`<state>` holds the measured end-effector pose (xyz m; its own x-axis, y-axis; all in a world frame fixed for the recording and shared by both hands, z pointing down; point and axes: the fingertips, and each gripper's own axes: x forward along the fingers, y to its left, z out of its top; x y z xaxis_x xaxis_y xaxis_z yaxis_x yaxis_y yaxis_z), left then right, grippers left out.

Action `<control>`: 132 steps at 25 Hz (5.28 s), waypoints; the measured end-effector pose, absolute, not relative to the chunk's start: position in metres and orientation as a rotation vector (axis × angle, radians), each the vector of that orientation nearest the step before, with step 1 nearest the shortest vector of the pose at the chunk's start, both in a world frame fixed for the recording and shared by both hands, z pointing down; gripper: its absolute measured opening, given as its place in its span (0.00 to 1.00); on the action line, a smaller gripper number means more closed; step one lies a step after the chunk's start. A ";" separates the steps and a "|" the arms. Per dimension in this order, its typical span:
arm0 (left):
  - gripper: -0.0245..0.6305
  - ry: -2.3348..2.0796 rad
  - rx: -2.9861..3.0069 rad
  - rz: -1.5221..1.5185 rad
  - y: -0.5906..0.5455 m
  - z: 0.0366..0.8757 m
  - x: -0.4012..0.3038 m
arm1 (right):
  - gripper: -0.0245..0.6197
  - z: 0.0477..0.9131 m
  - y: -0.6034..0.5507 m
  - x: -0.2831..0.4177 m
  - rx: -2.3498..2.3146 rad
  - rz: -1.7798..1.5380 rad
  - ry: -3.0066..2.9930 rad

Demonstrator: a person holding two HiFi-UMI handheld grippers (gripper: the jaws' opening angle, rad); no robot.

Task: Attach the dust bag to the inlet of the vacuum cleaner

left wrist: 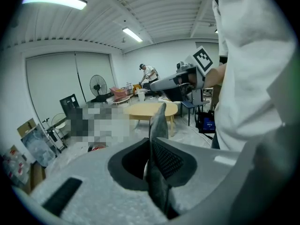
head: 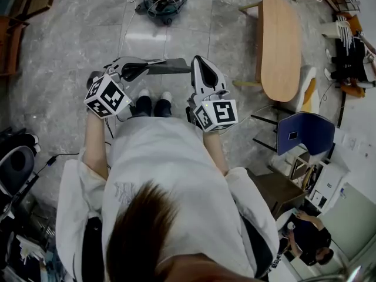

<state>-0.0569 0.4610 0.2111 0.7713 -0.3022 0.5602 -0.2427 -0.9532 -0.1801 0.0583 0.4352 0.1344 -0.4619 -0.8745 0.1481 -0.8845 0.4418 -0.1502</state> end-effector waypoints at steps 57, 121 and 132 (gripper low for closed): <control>0.10 0.252 -2.903 -0.995 0.258 0.250 -0.109 | 0.04 0.148 0.225 0.010 1.684 0.368 -2.592; 0.10 0.003 -2.917 -1.141 0.042 0.321 -0.038 | 0.32 0.281 0.036 -0.016 0.648 0.172 -2.369; 0.10 -0.104 -2.911 -1.204 0.045 0.385 -0.024 | 0.16 0.383 0.046 -0.015 0.269 -0.027 -2.112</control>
